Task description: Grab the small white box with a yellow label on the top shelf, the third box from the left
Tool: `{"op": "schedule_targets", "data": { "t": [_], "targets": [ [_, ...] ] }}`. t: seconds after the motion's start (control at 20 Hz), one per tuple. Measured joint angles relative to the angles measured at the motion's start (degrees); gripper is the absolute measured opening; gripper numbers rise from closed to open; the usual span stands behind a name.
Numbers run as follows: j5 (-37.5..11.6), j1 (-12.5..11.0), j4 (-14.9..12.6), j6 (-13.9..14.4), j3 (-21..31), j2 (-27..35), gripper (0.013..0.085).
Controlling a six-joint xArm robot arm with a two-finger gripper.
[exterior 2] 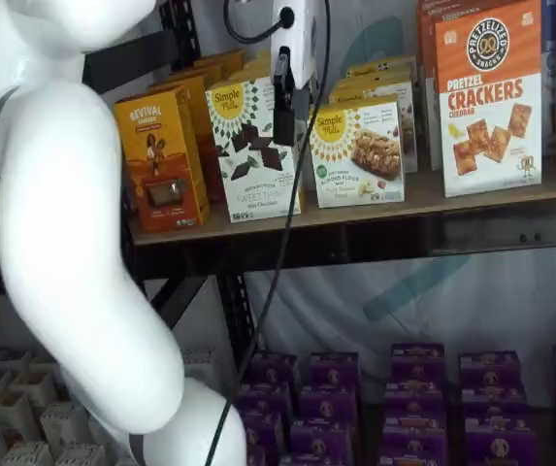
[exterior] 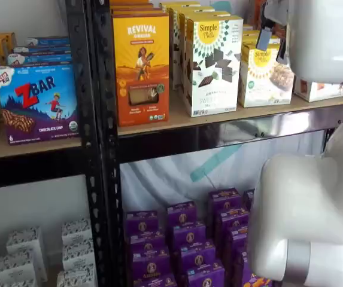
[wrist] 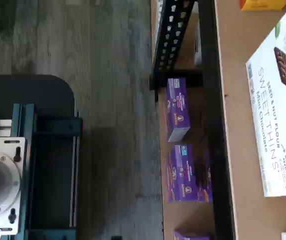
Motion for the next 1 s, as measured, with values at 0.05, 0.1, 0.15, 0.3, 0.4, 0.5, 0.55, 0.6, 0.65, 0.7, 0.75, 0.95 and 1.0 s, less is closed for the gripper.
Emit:
{"op": "schedule_targets", "data": {
  "t": [0.05,0.1,0.15,0.3,0.4,0.5,0.55,0.6,0.65,0.7,0.75,0.95,1.0],
  "targets": [
    [-0.1,0.3,-0.6,0.0,-0.1,0.0,0.0850],
    [-0.2,0.7,-1.6,0.0,-0.3,0.1,0.0850],
    [-0.2,0.7,-2.0,0.0,-0.4,0.2,0.0850],
    [0.4,0.1,-1.4,-0.3,-1.0,0.6,0.0850],
    [0.2,-0.4,-0.5,-0.4,-1.0,0.5,0.0850],
    [-0.5,-1.6,1.8,-0.7,-0.9,0.3,0.0850],
    [-1.5,-2.3,3.3,-0.9,-0.4,0.0,0.0850],
    [-2.8,-3.0,4.6,-1.1,0.2,-0.5,0.0850],
    [-4.2,-3.5,5.8,-1.3,0.8,-0.8,0.0850],
    [-5.5,-3.8,6.8,-1.4,1.2,-1.1,0.0850],
    [-6.8,-4.0,7.5,-1.5,1.5,-1.2,0.0850],
    [-10.9,-3.6,8.6,-1.4,1.9,-0.5,0.0850],
    [-11.9,-3.2,8.5,-1.3,1.8,-0.1,0.0850]
  ]
}}
